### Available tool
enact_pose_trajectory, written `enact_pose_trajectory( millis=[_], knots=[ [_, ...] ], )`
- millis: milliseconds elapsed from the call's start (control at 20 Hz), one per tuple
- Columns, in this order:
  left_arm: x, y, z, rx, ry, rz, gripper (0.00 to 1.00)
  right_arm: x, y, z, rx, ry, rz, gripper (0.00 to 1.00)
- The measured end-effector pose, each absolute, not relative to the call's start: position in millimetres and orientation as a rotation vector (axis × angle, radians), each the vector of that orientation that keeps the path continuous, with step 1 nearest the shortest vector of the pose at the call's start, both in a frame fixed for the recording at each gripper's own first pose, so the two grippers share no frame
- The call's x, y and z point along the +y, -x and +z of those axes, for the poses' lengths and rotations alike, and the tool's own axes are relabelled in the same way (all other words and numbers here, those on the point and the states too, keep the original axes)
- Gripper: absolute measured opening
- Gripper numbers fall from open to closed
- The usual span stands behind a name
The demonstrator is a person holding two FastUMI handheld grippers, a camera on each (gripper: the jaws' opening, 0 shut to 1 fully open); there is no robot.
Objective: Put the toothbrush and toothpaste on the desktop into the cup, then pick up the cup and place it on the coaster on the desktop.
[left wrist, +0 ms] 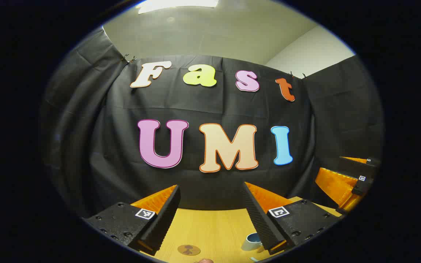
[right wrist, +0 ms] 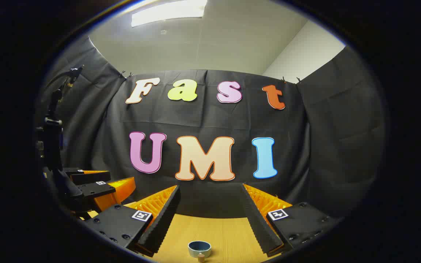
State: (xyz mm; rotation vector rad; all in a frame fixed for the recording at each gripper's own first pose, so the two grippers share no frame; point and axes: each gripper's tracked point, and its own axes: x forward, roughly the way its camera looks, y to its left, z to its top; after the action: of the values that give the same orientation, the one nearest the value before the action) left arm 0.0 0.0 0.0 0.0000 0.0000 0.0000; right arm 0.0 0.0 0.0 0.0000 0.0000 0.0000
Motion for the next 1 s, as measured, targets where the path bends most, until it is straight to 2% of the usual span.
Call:
enact_pose_trajectory(
  millis=[450,500,600,1000],
  knots=[
    [18.5,7.8,-1.1,-0.011,-0.007,0.052,0.96,11.5,-1.2,-6.2,-0.007,-0.006,0.031,0.99],
    [19.4,8.8,0.4,-0.018,-0.008,0.056,0.99,11.8,-1.8,-8.8,0.001,-0.008,0.035,0.99],
    [18.6,12.9,3.8,-0.024,-0.019,0.053,0.96,10.9,-0.6,-12.4,0.017,-0.003,0.037,1.00],
    [28.2,18.1,4.4,-0.021,-0.022,0.078,0.96,5.6,-4.2,-28.0,0.051,-0.004,0.054,0.99]
  ],
)
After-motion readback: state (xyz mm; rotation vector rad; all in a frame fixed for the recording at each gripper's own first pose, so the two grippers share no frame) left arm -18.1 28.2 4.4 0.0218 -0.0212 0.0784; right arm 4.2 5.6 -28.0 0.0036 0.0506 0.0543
